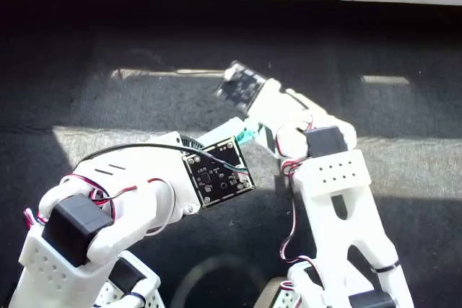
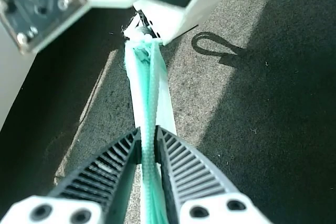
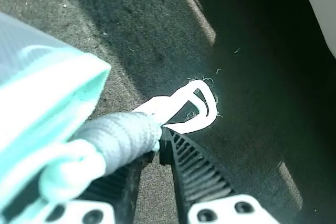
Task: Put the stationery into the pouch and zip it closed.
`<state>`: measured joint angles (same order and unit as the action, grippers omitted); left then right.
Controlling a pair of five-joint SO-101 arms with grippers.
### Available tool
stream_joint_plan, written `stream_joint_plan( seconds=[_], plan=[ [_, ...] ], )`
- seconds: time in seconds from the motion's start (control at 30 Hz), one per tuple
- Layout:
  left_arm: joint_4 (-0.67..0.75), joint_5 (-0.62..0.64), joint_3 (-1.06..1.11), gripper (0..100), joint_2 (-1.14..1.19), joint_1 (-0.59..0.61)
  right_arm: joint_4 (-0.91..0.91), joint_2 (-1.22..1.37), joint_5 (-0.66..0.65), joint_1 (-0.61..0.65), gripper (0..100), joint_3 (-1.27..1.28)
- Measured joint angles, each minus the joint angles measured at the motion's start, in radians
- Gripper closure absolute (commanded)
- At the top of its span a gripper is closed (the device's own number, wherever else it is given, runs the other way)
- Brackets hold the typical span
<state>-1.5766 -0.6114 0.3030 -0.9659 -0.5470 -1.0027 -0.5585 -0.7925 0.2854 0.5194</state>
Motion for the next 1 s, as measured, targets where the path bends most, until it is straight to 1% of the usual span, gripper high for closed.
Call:
stream_joint_plan(
  seconds=[0.13,0.23,0.3,0.5,0.6,0.7,0.83,1.0],
  plan=[
    [0.012,0.000,0.029,99,-0.003,0.000,0.015,-0.071,0.115,-0.028,99.1,0.000],
    [0.092,0.000,0.117,99,-0.003,0.000,0.015,-0.149,0.147,-0.035,99.1,0.012],
    [0.160,0.000,0.181,99,-0.003,0.000,0.015,-0.198,0.144,-0.034,99.1,0.052],
    [0.385,0.000,0.371,99,-0.002,-0.002,0.015,-0.287,0.054,-0.040,99.1,0.276],
    [0.470,0.000,0.459,99,-0.002,0.000,0.015,-0.310,0.048,-0.068,99.1,0.359],
    [0.549,-0.002,0.549,99,-0.008,0.028,0.029,-0.311,0.041,-0.095,99.1,0.414],
    [0.598,-0.005,0.669,99,-0.009,0.051,0.098,-0.311,0.041,-0.150,99.1,0.488],
    [0.651,-0.006,0.753,99,-0.018,0.054,0.176,-0.311,0.041,-0.169,99.1,0.577]
  ],
)
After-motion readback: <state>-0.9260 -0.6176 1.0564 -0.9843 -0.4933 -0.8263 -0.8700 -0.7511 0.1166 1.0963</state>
